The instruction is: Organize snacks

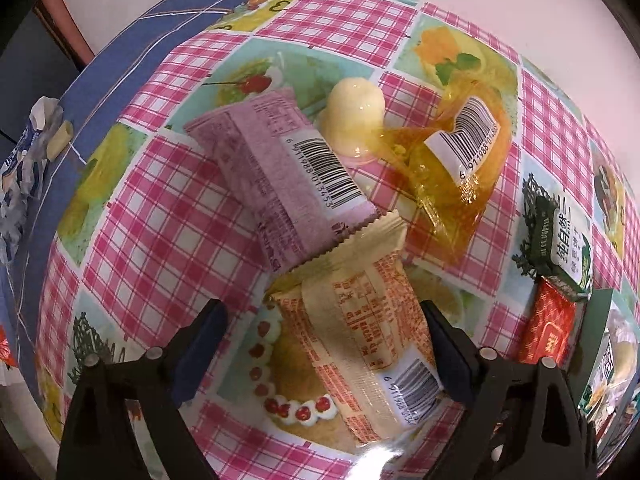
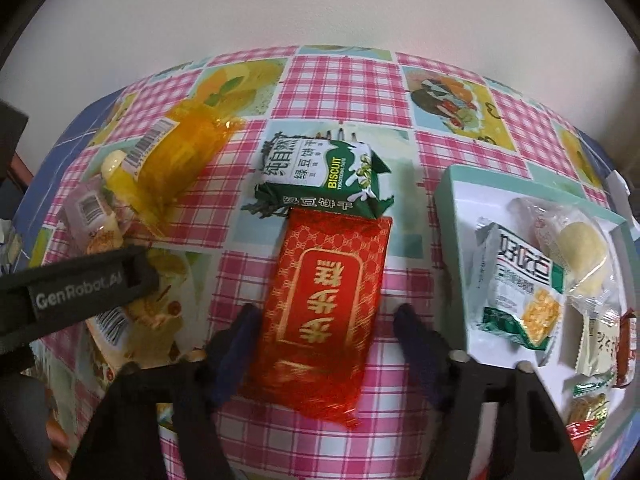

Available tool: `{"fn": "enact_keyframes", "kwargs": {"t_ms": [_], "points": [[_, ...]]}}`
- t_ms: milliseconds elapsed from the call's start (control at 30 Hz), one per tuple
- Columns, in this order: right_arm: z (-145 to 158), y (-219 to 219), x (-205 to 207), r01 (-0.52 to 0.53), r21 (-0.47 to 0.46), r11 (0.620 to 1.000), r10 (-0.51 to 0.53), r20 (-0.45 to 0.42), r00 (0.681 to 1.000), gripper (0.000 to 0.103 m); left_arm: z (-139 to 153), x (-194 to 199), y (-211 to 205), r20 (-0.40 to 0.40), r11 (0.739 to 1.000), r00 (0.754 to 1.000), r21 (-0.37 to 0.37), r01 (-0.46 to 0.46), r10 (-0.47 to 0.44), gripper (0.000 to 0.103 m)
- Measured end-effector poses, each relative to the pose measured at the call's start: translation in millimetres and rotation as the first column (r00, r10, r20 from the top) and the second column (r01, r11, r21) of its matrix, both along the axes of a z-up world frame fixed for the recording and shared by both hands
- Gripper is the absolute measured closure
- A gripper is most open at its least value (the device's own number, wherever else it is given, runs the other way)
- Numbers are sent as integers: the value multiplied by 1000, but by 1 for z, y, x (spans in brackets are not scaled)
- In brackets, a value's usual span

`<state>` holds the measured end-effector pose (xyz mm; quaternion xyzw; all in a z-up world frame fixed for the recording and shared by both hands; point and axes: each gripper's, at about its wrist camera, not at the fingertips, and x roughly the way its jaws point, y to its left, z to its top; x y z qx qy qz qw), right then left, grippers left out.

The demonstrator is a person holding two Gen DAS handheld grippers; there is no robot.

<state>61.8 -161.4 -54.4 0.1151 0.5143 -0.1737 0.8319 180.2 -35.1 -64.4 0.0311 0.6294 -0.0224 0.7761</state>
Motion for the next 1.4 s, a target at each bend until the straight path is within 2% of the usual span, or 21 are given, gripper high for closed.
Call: {"fn": "enact_keyframes", "kwargs": {"t_ms": [67,100,133,367,700,1033,1100,1300,1333,1400], "points": [[0,-1,-1,-1,4,1000,1,-1,1000,48,7,-7,12,17,1000,1000,-5,14,-14,29],[0,-1,-2,-2,2,1000,2,-2,1000,48,9,-9,12,22,1000,999,-8,25,-24,34],[0,0,-2,-2,0,1000,2,-2,1000,50,11,-10,12,23,999,999,-11,35,-34,45],[0,3,-9,-14,6,1000,14,-20,1000,52,15,-27,14,9,997,998,-39,68,-68,58],[11,1,-31,-3,88,996,4,-15,1000,53,27,-72,23,-31,990,997,-126,64,-69,61],[53,-3,-55,23,113,993,-31,71,997,54,81,-102,31,65,980,991,-154,122,-114,61],[61,-3,-62,30,118,993,-40,83,996,54,94,-102,21,82,979,989,-153,137,-126,61],[74,-6,-82,63,131,989,-76,93,993,53,111,-117,4,128,970,975,-136,199,-182,61],[75,-9,-85,72,135,988,-85,92,992,53,109,-115,1,146,981,981,-127,146,-127,61],[76,-19,-92,99,145,984,-112,90,990,53,110,-118,-8,156,978,977,-124,165,-145,61]]}}
